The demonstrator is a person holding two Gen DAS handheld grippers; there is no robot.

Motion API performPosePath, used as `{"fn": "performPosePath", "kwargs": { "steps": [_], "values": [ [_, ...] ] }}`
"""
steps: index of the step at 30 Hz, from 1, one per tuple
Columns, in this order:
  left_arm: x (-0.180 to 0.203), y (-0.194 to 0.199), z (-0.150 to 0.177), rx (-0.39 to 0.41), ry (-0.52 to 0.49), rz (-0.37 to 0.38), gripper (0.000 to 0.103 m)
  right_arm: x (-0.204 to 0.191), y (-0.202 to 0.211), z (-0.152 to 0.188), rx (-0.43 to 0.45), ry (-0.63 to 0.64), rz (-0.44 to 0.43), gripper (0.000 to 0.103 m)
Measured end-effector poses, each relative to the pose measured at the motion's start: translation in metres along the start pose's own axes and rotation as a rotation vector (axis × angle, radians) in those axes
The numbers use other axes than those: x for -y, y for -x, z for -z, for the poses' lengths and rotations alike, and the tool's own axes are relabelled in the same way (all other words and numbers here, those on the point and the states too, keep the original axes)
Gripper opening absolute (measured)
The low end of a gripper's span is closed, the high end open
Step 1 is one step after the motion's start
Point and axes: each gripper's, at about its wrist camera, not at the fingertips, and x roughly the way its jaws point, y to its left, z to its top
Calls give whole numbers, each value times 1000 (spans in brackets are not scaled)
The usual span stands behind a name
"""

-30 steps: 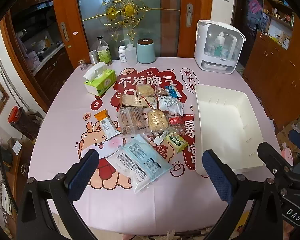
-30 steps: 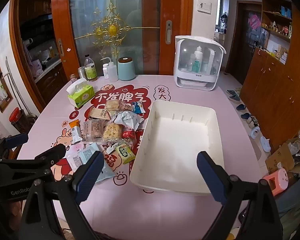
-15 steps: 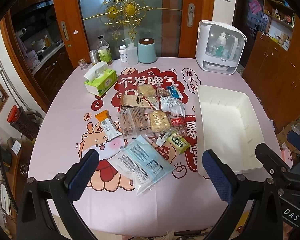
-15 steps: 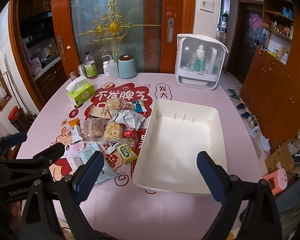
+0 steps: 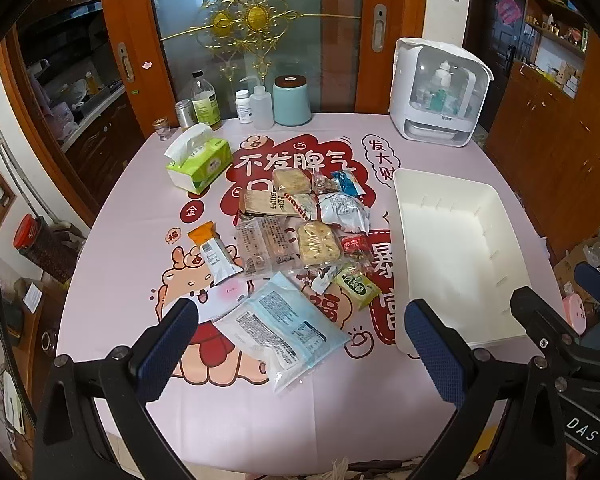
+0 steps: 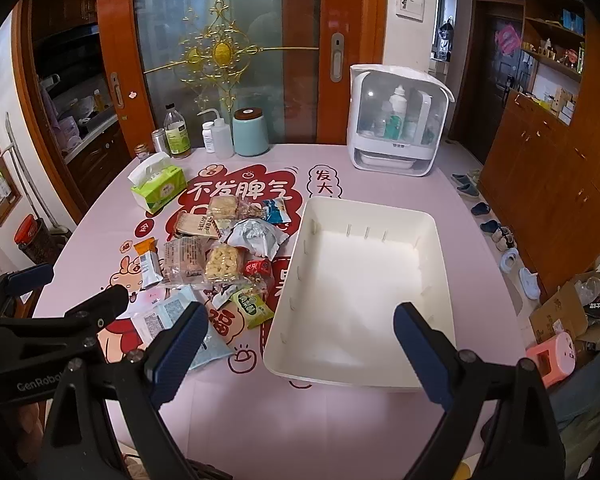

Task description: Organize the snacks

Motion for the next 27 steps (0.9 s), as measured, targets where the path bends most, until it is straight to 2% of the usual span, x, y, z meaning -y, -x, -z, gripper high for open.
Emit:
{"fn": "performPosePath", "kwargs": {
  "steps": [27],
  "values": [
    [-1,-4,-4,-3,0,3,103,3,0,2,-3,-4,-3,95]
  ]
}}
